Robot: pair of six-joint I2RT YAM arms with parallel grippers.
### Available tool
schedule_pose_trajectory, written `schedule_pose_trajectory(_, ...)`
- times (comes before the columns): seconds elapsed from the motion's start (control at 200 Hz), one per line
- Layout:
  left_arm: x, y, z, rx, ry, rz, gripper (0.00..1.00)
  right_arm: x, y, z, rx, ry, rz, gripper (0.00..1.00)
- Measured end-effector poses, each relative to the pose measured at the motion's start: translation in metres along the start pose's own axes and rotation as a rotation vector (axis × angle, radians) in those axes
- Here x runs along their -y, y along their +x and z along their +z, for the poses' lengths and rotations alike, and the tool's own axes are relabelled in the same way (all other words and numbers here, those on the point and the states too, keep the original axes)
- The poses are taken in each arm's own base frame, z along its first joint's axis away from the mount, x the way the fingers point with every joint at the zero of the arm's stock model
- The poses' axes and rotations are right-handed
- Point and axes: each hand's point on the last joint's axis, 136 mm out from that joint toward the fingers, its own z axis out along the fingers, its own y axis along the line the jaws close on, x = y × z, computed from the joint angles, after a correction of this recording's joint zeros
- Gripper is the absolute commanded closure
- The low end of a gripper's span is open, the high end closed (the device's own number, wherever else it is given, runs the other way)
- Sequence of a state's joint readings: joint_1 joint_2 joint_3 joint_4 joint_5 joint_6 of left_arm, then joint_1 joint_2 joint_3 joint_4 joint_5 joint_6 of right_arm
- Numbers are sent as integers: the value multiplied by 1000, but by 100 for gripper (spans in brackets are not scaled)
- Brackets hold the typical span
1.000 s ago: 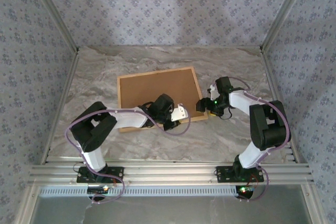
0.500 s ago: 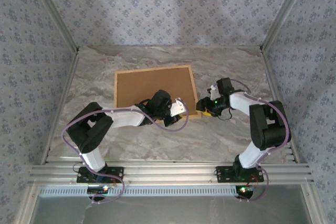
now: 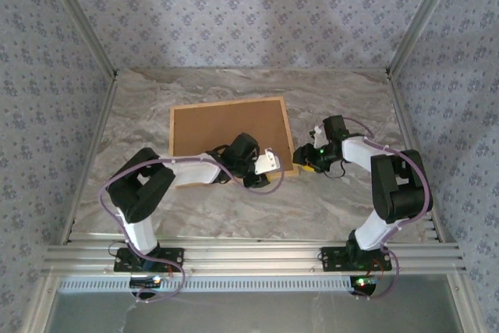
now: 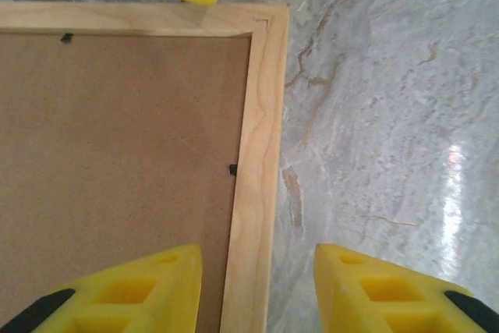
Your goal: Put the photo into the frame
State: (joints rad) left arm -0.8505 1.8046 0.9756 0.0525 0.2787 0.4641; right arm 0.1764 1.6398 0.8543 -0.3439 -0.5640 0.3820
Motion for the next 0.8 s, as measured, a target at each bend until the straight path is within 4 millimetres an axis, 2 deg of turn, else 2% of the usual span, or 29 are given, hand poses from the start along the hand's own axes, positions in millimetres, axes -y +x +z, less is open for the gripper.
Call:
schedule_pose_trajectory(0.175, 0, 14, 9, -69, 8, 11, 58, 0, 0, 0, 1, 3, -2, 50)
schedule_pose_trajectory(0.245, -2, 12, 10, -75, -4, 25, 61, 1, 0, 0, 1, 3, -4, 50)
schedule_pose_trajectory(0.62, -2, 6, 14, -89, -49, 111, 97, 3, 1, 3, -9, 7, 2, 48)
schedule_pose_trajectory(0.685, -2, 6, 13, -87, -50, 110, 100, 3, 1, 4, -9, 7, 1, 47)
schedule_pose_trajectory(0.8, -2, 5, 13, -86, -50, 105, 100, 4, 2, 7, -19, 9, 2, 45)
